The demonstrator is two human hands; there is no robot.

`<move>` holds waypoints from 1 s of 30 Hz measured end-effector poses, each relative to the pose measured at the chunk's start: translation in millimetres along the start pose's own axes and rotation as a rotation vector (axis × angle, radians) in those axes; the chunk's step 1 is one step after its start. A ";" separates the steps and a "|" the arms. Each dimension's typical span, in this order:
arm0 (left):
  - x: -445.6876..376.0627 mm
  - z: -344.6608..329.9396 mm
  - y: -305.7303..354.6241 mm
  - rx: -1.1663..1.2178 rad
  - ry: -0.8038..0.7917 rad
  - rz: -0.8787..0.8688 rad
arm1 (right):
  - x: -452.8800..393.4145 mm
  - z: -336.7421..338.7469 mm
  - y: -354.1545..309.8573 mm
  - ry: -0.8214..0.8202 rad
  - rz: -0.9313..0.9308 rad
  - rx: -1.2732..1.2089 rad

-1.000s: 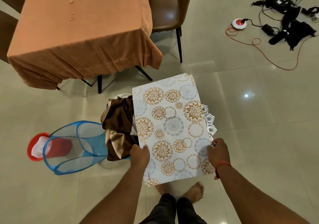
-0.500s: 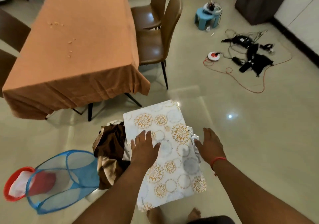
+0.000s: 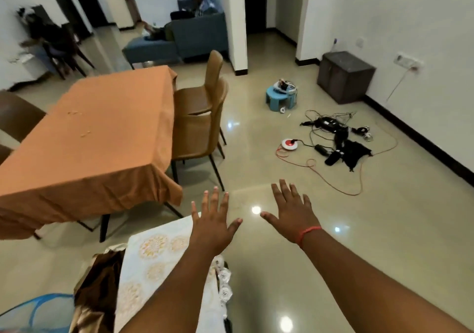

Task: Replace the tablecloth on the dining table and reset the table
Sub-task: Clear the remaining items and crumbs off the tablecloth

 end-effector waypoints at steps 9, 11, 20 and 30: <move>-73.8 38.7 126.7 0.015 0.010 0.004 | -30.9 77.0 134.3 0.020 0.015 0.058; -95.3 42.4 131.0 0.009 0.003 0.016 | -49.9 79.4 147.7 0.007 0.011 0.060; -239.9 55.1 104.1 0.067 0.011 0.052 | -191.2 123.9 162.6 0.010 0.029 0.120; -395.9 98.4 0.6 0.091 -0.008 0.158 | -393.4 177.8 98.1 -0.023 0.146 0.123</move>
Point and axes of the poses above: each hand's wrist, its own x-axis away from the middle knuckle, its own z-axis out of the back of the hand, y = z × x, the point moved 6 cm from there along -x, towards the middle knuckle, and after that the axes turned 10 degrees about -y, right-handed, at the moved point
